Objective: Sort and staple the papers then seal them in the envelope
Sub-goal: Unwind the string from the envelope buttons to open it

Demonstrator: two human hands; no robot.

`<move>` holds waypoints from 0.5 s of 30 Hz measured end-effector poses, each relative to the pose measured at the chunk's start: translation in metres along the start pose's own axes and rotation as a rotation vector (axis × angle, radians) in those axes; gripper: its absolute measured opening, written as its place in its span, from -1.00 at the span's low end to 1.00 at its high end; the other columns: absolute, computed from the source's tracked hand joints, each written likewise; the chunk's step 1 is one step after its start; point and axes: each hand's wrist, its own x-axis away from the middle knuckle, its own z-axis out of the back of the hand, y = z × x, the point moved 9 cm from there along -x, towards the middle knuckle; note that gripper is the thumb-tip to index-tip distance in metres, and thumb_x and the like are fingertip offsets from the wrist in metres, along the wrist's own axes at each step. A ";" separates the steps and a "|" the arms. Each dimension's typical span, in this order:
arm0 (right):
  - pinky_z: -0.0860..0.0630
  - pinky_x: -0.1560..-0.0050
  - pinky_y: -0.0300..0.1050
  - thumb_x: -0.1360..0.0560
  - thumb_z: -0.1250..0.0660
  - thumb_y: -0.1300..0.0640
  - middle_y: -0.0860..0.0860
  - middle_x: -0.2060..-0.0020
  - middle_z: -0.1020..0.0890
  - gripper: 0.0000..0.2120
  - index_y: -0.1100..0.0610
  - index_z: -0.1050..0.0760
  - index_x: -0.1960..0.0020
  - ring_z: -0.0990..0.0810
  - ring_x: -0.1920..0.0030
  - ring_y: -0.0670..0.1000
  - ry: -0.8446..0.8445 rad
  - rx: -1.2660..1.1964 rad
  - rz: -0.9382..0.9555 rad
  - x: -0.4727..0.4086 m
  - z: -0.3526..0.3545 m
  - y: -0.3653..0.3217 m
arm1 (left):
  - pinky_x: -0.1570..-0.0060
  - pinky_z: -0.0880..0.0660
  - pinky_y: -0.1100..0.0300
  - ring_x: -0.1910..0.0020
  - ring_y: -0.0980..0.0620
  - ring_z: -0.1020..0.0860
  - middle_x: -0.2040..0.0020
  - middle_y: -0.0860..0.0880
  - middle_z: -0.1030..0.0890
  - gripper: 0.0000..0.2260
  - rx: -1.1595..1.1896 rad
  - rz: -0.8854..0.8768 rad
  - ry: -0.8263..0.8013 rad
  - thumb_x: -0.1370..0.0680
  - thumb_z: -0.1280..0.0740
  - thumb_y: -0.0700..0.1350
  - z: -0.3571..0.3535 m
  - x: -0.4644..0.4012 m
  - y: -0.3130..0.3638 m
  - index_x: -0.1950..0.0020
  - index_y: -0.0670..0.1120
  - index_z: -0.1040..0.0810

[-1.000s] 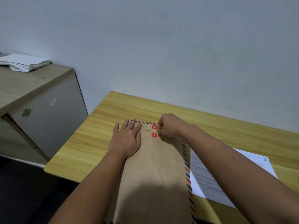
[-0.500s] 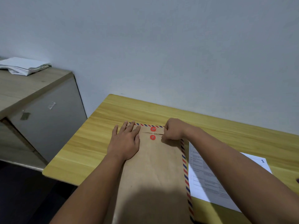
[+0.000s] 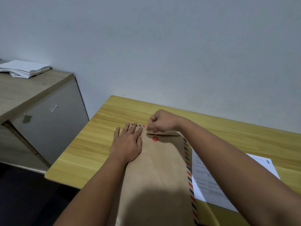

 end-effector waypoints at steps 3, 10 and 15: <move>-0.47 0.21 -0.23 -0.57 -0.40 0.27 -0.09 0.28 -0.63 -0.83 0.40 -0.64 0.07 -0.55 0.36 -0.28 0.236 -0.007 0.064 -0.014 0.013 -0.009 | -0.58 0.03 -0.19 -0.65 0.00 -0.04 -0.65 0.07 -0.18 -0.52 -0.021 0.004 -0.008 -0.66 0.01 0.08 0.000 0.000 -0.001 -0.61 0.15 -0.23; -0.55 0.31 -0.23 -0.64 -0.21 0.31 0.16 0.14 -0.68 -0.88 0.22 -0.51 0.02 -0.64 0.26 0.01 0.479 -0.528 -0.142 -0.010 0.029 0.042 | -0.58 0.04 -0.19 -0.65 -0.01 -0.03 -0.65 0.07 -0.17 -0.51 -0.021 0.006 -0.015 -0.66 0.03 0.09 0.000 0.000 -0.001 -0.61 0.16 -0.21; -0.62 0.18 -0.08 -0.62 -0.34 0.28 0.10 0.32 -0.67 -0.84 0.21 -0.57 0.13 -0.65 0.36 -0.05 0.425 -0.313 -0.032 -0.005 0.029 0.055 | -0.59 0.07 -0.17 -0.65 0.00 -0.02 -0.66 0.07 -0.16 -0.52 -0.012 0.010 -0.016 -0.67 0.01 0.08 0.001 0.000 0.000 -0.61 0.16 -0.21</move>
